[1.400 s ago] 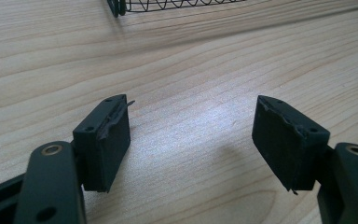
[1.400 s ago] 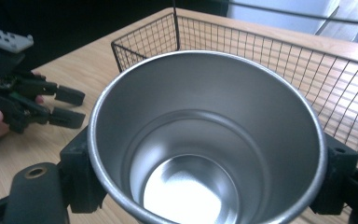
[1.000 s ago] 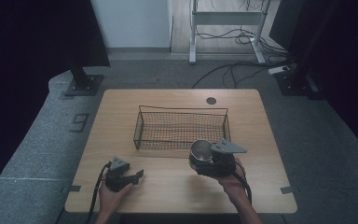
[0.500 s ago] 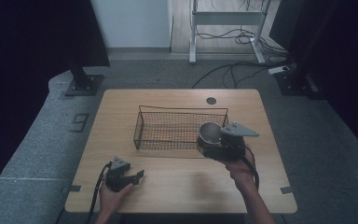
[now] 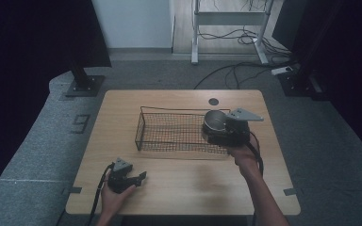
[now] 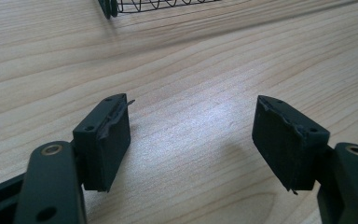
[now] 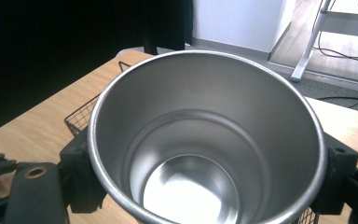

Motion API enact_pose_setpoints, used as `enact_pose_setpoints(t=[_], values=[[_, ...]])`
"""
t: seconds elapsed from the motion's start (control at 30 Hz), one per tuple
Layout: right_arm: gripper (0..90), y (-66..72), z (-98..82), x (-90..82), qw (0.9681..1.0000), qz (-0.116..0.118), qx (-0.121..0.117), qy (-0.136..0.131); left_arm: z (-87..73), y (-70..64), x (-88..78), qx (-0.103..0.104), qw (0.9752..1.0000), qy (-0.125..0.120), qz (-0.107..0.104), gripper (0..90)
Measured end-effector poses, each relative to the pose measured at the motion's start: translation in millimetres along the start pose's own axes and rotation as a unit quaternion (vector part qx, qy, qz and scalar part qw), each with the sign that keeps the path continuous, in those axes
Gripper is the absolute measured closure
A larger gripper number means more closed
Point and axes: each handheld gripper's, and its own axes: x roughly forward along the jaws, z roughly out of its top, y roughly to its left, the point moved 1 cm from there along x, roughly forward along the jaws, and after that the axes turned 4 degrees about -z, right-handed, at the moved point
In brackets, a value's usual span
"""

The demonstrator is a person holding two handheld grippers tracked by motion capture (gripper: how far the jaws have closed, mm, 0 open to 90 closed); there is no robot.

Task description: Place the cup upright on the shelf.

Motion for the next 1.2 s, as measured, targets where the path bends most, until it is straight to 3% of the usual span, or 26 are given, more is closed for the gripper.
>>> enact_pose_setpoints(t=[0.53,1.2], values=[[18.3,-16.1,6.3,40.9,0.9997,-0.007,0.008,0.024,0.0,0.0,-0.1,0.000,1.0000,0.000,-0.001,27.7],[18.3,-17.3,19.6,74.0,0.9989,-0.008,-0.001,0.046,0.0,0.4,-0.2,-0.002,1.0000,-0.001,-0.004,27.2]])
